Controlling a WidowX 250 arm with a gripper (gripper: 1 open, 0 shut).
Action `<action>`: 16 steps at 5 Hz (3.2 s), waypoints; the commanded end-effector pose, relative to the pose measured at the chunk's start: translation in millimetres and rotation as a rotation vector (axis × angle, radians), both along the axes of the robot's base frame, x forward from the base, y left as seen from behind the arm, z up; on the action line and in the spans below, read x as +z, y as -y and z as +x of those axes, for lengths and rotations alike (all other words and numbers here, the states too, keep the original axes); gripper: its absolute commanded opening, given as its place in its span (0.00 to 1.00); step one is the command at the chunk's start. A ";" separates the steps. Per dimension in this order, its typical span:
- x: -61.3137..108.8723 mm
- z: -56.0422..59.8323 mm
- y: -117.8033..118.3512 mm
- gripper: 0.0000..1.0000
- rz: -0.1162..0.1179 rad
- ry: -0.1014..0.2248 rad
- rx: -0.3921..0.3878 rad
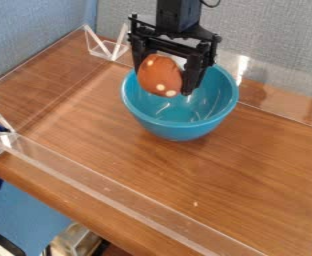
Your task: Remove the mushroom from inside the blue bowl and put it on the table
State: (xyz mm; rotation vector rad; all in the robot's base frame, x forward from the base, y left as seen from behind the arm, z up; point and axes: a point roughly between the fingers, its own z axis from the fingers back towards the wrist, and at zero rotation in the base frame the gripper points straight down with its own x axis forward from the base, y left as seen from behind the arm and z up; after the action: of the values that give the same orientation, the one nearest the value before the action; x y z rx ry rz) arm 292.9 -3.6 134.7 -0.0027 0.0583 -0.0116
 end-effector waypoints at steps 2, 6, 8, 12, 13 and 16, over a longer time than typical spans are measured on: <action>-9.0 10.7 -13.0 1.00 0.019 -0.010 -0.012; -28.1 21.2 -20.3 0.00 0.041 -0.039 0.020; 13.9 25.5 -13.0 0.00 0.033 0.012 0.045; 27.6 -24.7 97.9 0.00 0.000 0.026 -0.334; 12.0 -31.6 122.0 0.00 -0.005 0.000 -0.378; -42.2 -56.5 138.5 0.00 -0.003 -0.056 -0.342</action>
State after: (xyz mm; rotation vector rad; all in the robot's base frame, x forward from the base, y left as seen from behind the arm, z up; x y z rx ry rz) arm 233.4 -142.2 84.4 0.0120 0.1413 -0.3616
